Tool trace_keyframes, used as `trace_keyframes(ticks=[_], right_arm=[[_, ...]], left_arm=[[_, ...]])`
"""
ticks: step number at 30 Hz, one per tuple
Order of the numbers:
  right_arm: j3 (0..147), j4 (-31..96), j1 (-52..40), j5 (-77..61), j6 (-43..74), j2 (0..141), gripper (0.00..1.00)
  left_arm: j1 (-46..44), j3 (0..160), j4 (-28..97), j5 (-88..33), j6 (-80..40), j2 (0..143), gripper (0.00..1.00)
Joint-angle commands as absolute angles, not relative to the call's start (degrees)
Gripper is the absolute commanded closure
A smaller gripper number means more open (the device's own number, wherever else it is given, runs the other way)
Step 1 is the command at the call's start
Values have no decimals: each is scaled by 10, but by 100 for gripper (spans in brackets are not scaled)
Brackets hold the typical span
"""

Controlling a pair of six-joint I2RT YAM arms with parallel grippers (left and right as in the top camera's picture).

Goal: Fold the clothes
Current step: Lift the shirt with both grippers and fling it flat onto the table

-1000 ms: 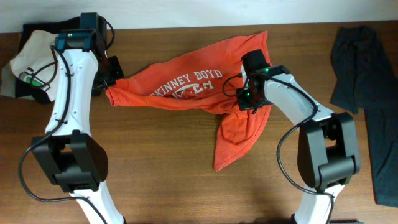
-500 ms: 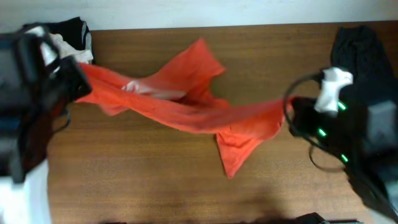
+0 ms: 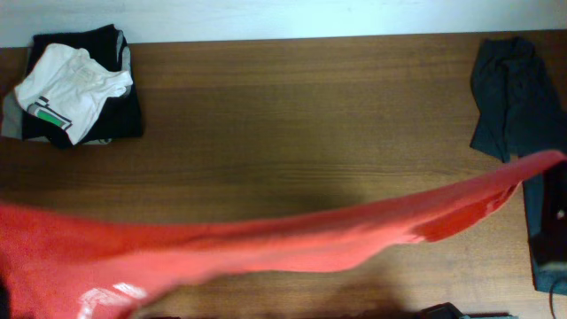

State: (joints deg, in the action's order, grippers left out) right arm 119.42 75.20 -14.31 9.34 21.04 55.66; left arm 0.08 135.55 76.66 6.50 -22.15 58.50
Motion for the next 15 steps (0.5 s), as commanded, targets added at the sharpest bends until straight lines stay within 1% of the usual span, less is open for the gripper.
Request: trace_keyframes(ticks=[1,5,6,7,8,9,10,11,12,13,14,15], right_arm=[[1198,736,-141,187,224,635,96],[1198,695,-141,220,224,753,96],[1198,667,-133,221,224,812,96],[1198,648,-125,221,224,851,96],[1198,611,-107,213,225,921,96],[1198,594,-97,210,230,953,96],[1198,574,-85,200,230,992,96],[1198,552,-74,186,229,1034,96],[1198,536,-63,174,228,1080,96],[1198,528,-56,164,228,1117,94],[1198,526,-50,154,228,1147,88],[1198,525,-45,145,228,1183,52]], left_arm=[[2,1344,754,81,-222,720,99],[2,1344,716,119,-222,872,99],[2,1344,681,144,-222,941,99],[2,1344,663,152,-222,973,99],[2,1344,620,157,-222,1049,99],[2,1344,599,157,-222,1081,99],[2,1343,575,157,-223,1120,95],[2,1343,547,157,-223,1161,87],[2,1343,522,157,-223,1202,87],[2,1343,501,155,-223,1238,82],[2,1343,485,152,-223,1266,70],[1,1343,467,150,-223,1299,44]])
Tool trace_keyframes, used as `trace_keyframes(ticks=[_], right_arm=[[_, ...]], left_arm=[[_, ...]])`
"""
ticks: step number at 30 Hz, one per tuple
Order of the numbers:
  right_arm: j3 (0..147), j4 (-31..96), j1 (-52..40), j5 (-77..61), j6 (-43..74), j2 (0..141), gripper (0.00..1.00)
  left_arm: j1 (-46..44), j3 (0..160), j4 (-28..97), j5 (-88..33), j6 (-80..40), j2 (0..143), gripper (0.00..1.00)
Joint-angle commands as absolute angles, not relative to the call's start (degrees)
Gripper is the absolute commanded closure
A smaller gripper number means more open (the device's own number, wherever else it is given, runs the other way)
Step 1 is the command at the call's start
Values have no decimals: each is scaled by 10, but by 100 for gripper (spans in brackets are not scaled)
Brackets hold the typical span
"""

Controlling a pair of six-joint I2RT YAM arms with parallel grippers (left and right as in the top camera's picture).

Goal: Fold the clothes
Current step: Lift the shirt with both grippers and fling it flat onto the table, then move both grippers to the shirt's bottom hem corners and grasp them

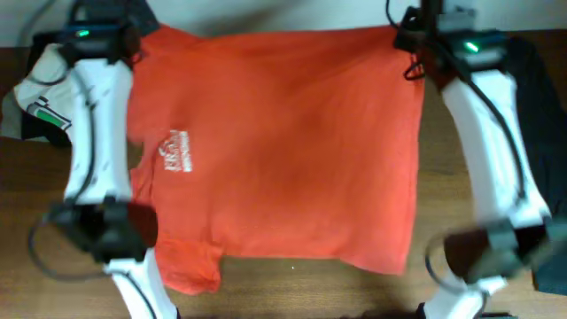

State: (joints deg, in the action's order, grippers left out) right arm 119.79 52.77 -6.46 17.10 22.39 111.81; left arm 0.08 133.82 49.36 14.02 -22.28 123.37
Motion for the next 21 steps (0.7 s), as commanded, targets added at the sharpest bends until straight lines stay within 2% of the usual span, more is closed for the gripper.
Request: trace_keyframes(ticks=[1,2,6,10,13,16,18,21], right_arm=[[1198,527,-42,134,228,1211,1],[1198,531,-41,126,228,1235,1],[1198,571,-33,126,228,1270,2],[1220,639,-25,124,228,1226,1],[1229,715,-27,112,229,1162,1],[1229,781,-26,18,228,1101,1],[1229,816,-27,-54,228,1080,1],[1228,884,-41,-68,228,1074,1]], left_arm=[[1,1343,451,148,-223,1331,13],[0,1343,441,142,-223,1358,1],[0,1343,456,137,-222,1405,1],[0,1354,520,137,-223,1358,1],[0,1354,634,137,-223,1287,1],[2,1354,744,143,-223,1225,1],[2,1354,805,158,-223,1186,1],[2,1354,879,180,-254,1145,1]])
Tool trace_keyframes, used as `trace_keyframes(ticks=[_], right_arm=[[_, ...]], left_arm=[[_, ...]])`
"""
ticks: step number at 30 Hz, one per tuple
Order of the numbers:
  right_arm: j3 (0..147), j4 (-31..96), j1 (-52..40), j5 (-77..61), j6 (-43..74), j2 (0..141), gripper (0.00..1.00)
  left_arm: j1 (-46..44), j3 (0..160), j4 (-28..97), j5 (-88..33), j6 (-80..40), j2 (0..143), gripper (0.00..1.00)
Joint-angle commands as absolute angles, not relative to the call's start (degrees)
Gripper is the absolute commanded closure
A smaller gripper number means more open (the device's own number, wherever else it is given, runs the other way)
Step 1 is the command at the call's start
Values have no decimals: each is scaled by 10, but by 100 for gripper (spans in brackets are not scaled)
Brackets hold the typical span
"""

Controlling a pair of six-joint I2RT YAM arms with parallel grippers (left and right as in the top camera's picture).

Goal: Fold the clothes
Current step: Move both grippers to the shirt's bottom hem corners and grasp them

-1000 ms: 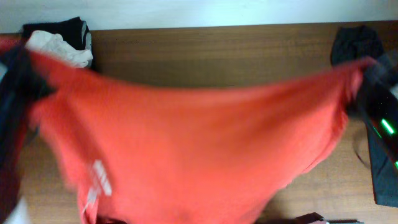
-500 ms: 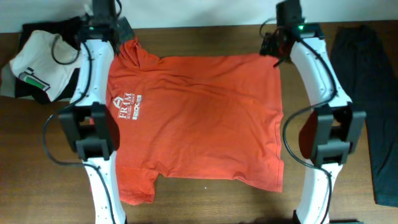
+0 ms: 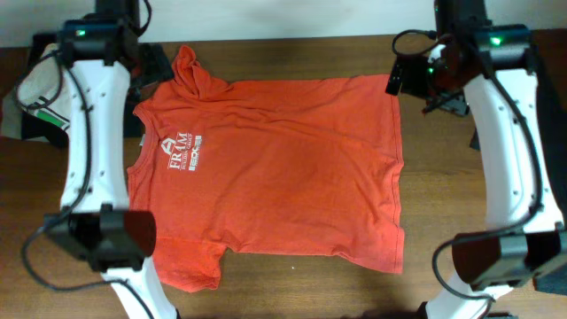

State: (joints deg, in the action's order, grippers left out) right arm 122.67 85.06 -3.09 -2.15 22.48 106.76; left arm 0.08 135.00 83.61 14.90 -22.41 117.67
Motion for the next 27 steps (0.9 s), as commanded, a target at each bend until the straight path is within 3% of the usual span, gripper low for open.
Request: trace_keyframes(ticks=[1,8,15,20,24,27], right_arm=[[1228,901,-48,-66,228,1074,1],[1228,973,-96,-29,250,1058,1],[1204,973,-162,18,273,958,1],[1043,967,-169,22,274,891,1],[886,900,-169,20,280,865,1],[795,849,-169,13,293,863,1]], left_arm=[[3,1354,900,192,-269,1135,1],[40,1311,967,176,-302,1047,1],[82,1060,905,152,-308,826,1],[82,819,799,111,-305,733,1],[116,643,702,87,-297,763,1],[159,596,670,22,-297,808,1]])
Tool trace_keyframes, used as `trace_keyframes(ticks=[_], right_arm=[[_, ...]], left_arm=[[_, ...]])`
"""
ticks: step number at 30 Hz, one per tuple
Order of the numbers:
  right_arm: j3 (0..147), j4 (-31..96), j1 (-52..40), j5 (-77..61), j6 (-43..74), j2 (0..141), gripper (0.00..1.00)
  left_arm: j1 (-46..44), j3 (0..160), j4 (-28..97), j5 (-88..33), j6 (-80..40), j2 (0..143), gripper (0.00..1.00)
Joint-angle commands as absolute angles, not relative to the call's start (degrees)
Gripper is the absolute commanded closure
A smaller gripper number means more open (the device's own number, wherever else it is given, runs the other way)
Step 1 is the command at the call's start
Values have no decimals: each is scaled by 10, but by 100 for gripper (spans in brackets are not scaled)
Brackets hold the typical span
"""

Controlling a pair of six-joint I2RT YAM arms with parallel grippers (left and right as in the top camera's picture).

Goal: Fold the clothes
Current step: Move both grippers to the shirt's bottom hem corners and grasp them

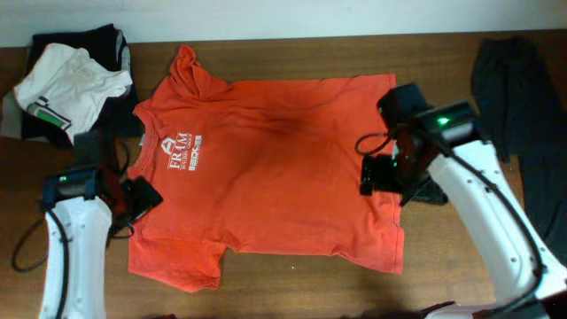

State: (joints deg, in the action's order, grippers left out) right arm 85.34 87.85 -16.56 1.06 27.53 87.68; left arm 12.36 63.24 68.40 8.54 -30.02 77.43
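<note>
An orange T-shirt (275, 168) lies spread flat on the wooden table (292, 53), with its white logo toward the left. The collar points to the back left, and one sleeve reaches the front left. My left gripper (144, 197) hovers at the shirt's left edge, below the logo. Over the shirt's right side, near the hem, is my right gripper (370, 175). From overhead the fingers of both are too dark and small to show how they stand. Nothing of the shirt is lifted.
A pile of clothes (75, 84), a white shirt on black garments, sits at the back left corner. Dark garments (514, 89) lie at the back right and run down the right edge.
Both grippers were at the shirt's far edge, left by the collar and right by the far right corner. Now they are nearer the front, over the shirt's left and right sides. The shirt stays flat.
First the shirt was a blurred red band in the air across the front of the table. Then both arms held it spread out by its far corners. Then it lay flat with the grippers at its far edge, and now they are over its sides.
</note>
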Motion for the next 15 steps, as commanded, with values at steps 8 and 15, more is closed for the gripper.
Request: trace_keyframes(ticks=[8,15], right_arm=[[617,715,-169,-99,301,863,1],[564,678,-169,-100,320,863,1]], left_arm=[[178,531,618,1,-298,904,1],[178,488,582,14,-302,911,1]])
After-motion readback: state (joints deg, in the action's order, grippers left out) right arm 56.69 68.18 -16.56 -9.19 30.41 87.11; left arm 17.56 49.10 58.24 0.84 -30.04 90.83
